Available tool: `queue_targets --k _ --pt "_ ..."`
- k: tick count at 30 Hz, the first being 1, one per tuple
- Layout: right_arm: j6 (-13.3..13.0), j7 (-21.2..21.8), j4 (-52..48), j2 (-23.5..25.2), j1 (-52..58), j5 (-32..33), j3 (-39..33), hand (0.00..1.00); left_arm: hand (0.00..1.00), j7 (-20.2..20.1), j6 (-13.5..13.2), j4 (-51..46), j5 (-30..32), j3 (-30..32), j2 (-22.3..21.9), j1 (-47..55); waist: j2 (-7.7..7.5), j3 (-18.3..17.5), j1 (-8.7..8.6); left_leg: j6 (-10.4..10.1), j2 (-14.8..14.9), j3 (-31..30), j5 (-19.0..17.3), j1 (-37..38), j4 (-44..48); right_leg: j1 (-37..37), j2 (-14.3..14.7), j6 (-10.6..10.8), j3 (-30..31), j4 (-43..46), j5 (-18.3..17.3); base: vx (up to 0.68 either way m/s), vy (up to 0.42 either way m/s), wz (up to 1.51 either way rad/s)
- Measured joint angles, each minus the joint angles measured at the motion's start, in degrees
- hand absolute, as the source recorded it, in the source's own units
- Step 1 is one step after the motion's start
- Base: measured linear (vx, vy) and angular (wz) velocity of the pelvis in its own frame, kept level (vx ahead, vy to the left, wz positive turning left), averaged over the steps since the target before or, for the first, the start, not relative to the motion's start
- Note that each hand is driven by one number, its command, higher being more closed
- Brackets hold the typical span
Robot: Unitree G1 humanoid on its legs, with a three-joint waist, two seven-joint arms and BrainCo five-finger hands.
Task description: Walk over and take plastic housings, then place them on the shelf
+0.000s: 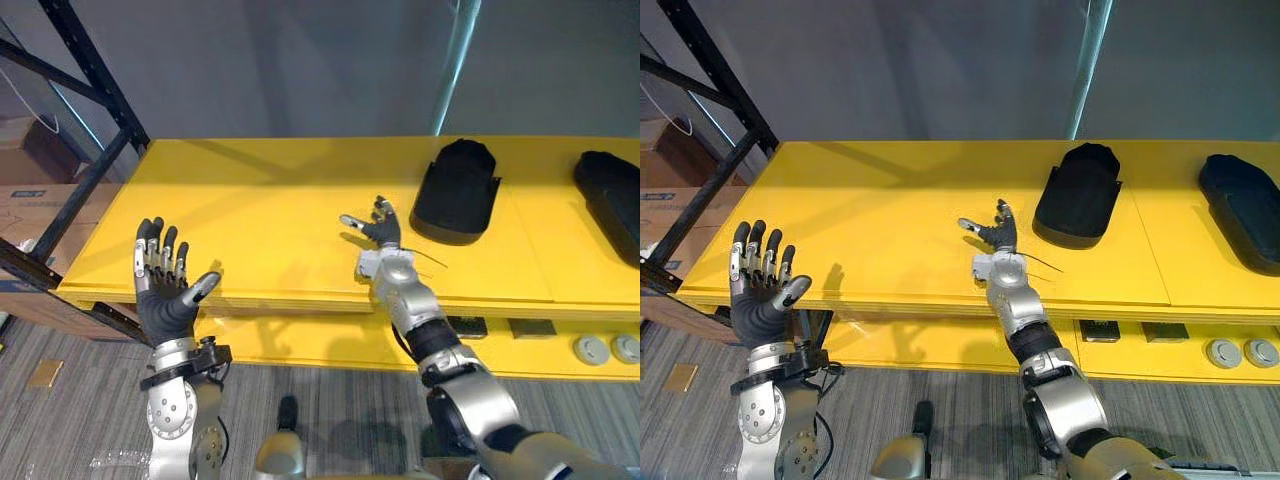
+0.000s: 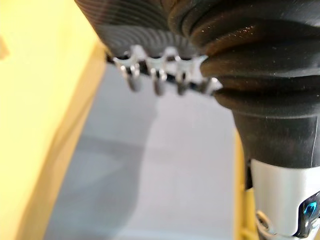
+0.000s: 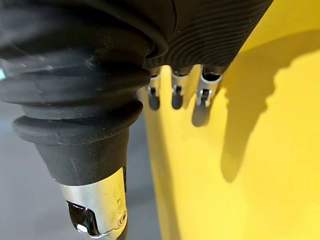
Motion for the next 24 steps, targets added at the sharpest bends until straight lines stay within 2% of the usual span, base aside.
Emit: queue_targets --k 6,9,24 --pt "-0.2 -3.4 1.0 -1.5 -0.6 -1.4 -2.5 0.0 0.0 0.1 0.0 0.0 -0.3 -1.1 0.0 0.5 2.15 -0.2 -0.06 -0.3 0.0 0.0 -0.2 -0.6 0.0 -1.3 -0.4 0.0 0.2 1.7 -0.4 -0.05 -0.004 0.0" --pt "-0.3 -4.4 1.0 -2.0 -0.6 -2.6 -3.8 0.0 0.0 0.1 -0.1 0.0 -0.6 -1.8 0.0 1.5 2.73 -0.6 -0.19 -0.2 -0.2 0.1 -0.1 -0.8 0.0 -2.6 -1.0 0.1 0.4 3.7 -1.3 0.0 0.0 0.0" --pt "-0.3 -4.3 2.0 -4.4 -0.2 -3.4 -4.7 0.0 0.0 0.2 -0.1 0.7 -1.2 -4.6 0.2 1.3 3.6 -1.1 -0.84 0.1 -0.3 2.6 0.2 0.2 0.0 -4.6 -2.0 0.1 3.4 6.2 -2.3 -0.01 -0.008 -0.09"
